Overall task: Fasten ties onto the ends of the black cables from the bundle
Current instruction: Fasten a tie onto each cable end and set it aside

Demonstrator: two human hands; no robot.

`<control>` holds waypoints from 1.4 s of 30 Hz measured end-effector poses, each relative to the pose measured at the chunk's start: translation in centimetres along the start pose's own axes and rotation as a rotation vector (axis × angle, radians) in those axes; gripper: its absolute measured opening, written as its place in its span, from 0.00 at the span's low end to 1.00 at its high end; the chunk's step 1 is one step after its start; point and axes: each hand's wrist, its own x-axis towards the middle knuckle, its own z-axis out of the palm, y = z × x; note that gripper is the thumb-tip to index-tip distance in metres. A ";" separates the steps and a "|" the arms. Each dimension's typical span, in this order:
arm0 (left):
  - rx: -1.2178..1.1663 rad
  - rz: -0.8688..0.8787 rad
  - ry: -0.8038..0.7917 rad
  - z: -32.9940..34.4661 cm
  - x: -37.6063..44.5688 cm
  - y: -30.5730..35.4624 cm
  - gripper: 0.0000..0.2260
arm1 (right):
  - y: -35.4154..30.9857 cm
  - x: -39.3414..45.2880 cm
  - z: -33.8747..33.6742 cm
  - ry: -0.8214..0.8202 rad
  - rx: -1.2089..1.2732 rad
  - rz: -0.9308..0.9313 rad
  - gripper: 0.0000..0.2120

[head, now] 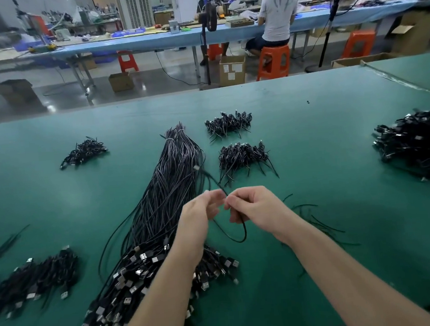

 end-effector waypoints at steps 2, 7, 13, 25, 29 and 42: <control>-0.253 -0.053 0.004 0.4 0.3 0.7 0.18 | 0.0 -0.1 0.5 -0.042 0.005 0.016 0.11; -0.489 -0.057 -0.038 0.9 0.5 1.7 0.17 | 0.1 -0.4 1.3 -0.095 0.133 0.053 0.14; -0.821 0.061 -0.139 0.3 0.3 3.2 0.20 | 1.1 -0.7 1.7 -0.180 0.231 0.061 0.18; -0.219 0.037 -0.560 -2.4 -3.6 4.2 0.18 | -1.0 0.2 0.2 -0.488 0.589 0.357 0.25; 0.144 0.051 -0.316 -1.6 -3.5 2.7 0.18 | -2.5 1.3 -0.6 -0.357 0.500 0.403 0.22; -0.674 -0.130 0.177 -0.2 -1.6 0.4 0.16 | -3.0 -0.3 2.4 -0.299 -0.027 0.130 0.20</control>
